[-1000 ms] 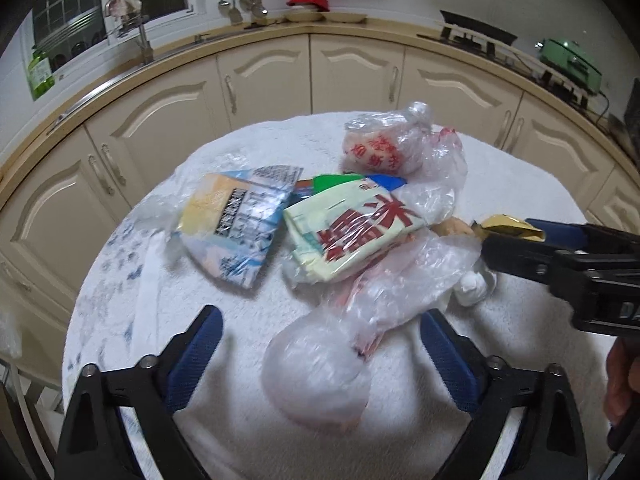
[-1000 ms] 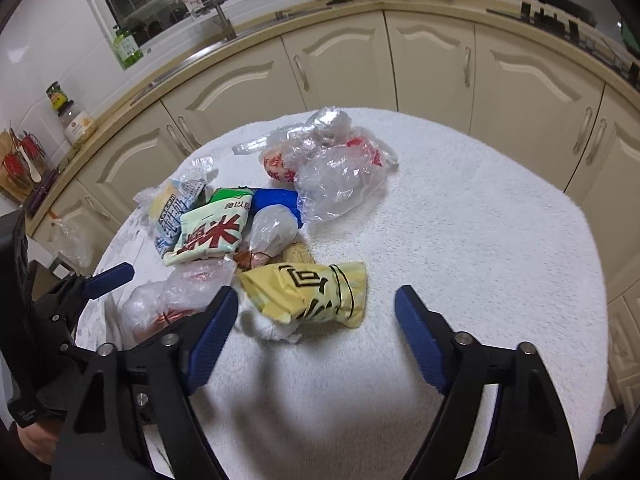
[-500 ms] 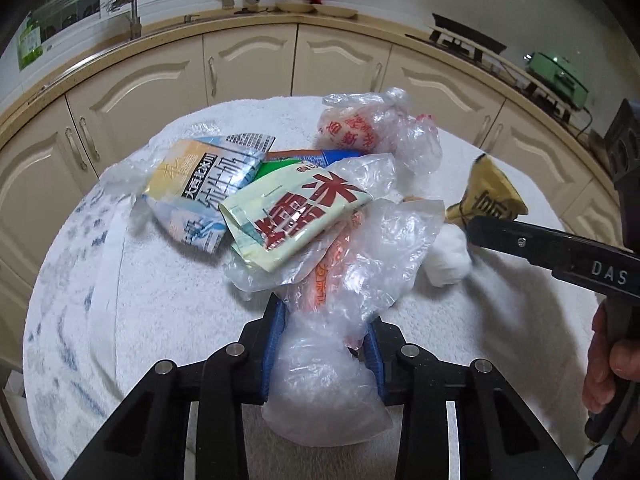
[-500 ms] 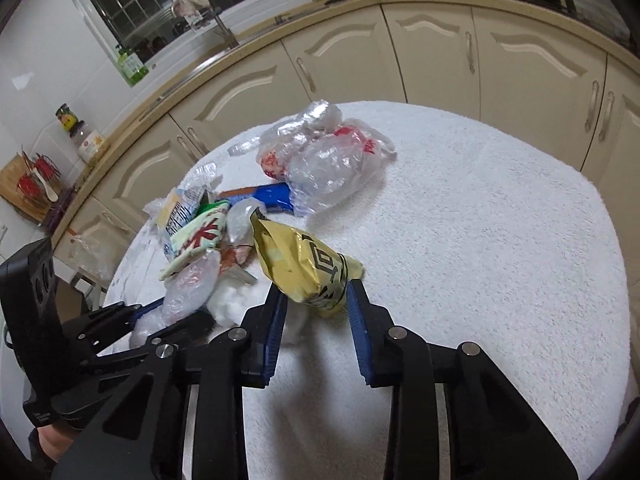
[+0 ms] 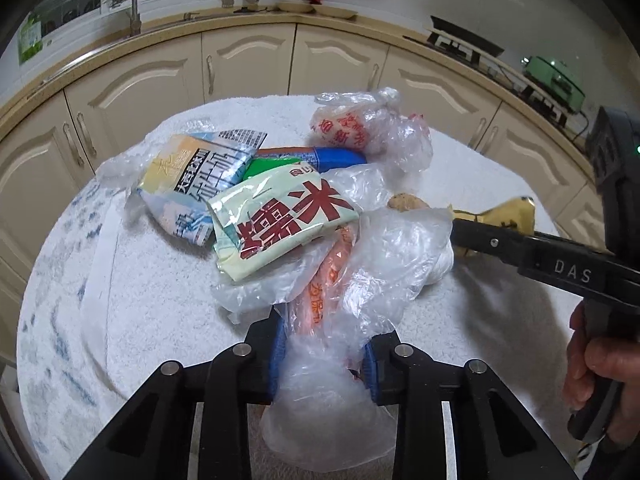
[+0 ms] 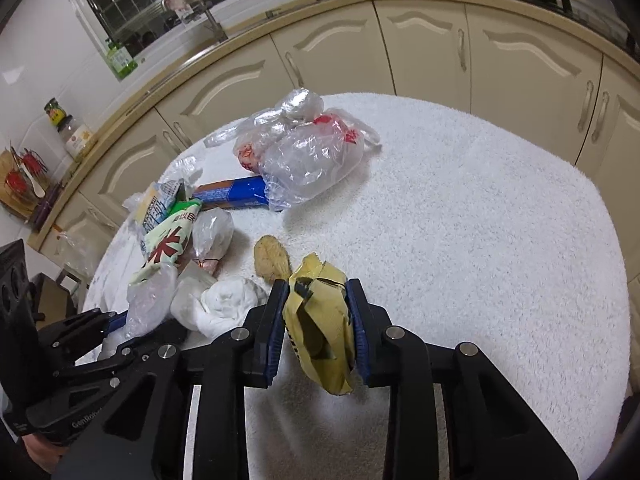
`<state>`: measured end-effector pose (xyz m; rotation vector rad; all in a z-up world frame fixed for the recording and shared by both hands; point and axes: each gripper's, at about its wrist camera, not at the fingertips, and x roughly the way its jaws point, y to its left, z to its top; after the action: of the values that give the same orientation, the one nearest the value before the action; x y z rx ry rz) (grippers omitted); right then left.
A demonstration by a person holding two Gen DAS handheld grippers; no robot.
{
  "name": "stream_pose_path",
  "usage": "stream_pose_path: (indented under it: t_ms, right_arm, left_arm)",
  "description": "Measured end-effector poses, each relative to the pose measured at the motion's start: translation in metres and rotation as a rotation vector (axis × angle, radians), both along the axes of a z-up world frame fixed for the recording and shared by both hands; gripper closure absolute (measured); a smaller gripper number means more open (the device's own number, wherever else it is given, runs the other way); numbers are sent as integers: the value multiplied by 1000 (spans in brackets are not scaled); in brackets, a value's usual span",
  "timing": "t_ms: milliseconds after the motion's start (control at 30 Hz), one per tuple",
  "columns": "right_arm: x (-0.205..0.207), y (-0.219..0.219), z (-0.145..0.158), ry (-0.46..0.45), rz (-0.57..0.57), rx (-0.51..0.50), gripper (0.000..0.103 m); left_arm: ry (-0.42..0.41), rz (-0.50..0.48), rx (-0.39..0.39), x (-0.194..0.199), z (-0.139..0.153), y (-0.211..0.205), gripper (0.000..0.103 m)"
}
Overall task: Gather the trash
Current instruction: 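Lift the clear bag with the left tool while the right tool lifts the yellow wrapper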
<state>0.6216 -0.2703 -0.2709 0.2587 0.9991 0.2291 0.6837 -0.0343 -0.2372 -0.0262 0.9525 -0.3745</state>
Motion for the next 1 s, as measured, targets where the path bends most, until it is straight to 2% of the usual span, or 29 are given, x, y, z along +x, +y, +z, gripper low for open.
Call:
stream_pose_path:
  t_ms: [267,367,500,567,600,633,700,867,967,1000]
  right_arm:
    - [-37,-11,5,-1,-10,6,75]
    - [-46,-12,3,3,-8,-5,75]
    - [-48,-5,0,5,6,-62,74]
    - [-49,0,0,-4,12,-93,74]
    - [-49,0,0,-4,15,-101,75]
    - [-51,0,0,-2,15,-102,76]
    - [-58,-4,2,-5,7,-76,76]
    - [-74,-13,6,-7,-8,-55,76]
    - [-80,-16,1,8,-17,-68,76]
    - [-83,-16,0,-1,-13,-68,76]
  left_arm:
    - [27,9,-49,-35,5,13,76]
    - [22,0,-13,-46,4,10,75]
    - [-1,-9,34,-57,9,0,64]
    - [-8,-9,39,-56,9,-4,66]
    - [-6,1,26,-55,9,-3,74]
    - [3,4,9,-53,9,-2,77]
    - [23,16,-41,-54,9,6,77]
    - [32,9,-50,-70,11,13,77]
    - [40,2,-26,-78,10,11,66]
    - [33,3,-21,-82,11,10,59]
